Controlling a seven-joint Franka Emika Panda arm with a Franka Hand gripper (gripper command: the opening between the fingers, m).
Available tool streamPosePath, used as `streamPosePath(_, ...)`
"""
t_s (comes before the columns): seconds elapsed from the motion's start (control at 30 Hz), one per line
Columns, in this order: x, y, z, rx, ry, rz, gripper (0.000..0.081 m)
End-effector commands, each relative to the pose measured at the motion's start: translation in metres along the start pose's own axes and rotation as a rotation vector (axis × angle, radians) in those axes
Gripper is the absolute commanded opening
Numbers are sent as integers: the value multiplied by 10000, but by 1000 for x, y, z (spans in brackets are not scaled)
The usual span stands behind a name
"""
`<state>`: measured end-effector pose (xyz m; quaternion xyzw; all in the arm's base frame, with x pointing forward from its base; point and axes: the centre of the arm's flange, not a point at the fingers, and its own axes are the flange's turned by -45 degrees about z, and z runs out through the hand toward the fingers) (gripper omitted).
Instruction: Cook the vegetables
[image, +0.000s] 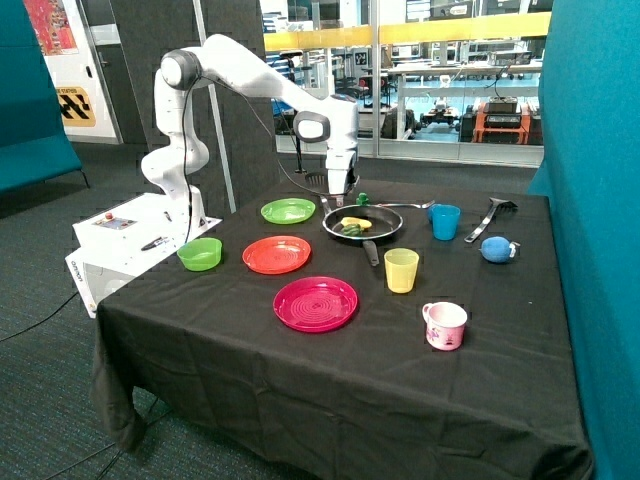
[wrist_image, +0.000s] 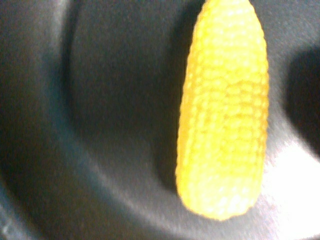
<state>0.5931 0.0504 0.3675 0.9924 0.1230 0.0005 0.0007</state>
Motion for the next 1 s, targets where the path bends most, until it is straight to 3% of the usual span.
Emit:
streamPosePath(0.0,-19,3,-19,14,-7,-310,461)
streamPosePath(0.1,-23,3,-22,15,-7,-494,447)
streamPosePath(0.13,-25,3,-23,15,-7,-595,404)
streamPosePath(0.33,-26,7,-29,15,-7,-758,496)
streamPosePath(0.47,-25,10,-31,15,-7,-816,460)
streamPosePath(0.97,-22,17,-25,15,-7,-880,489)
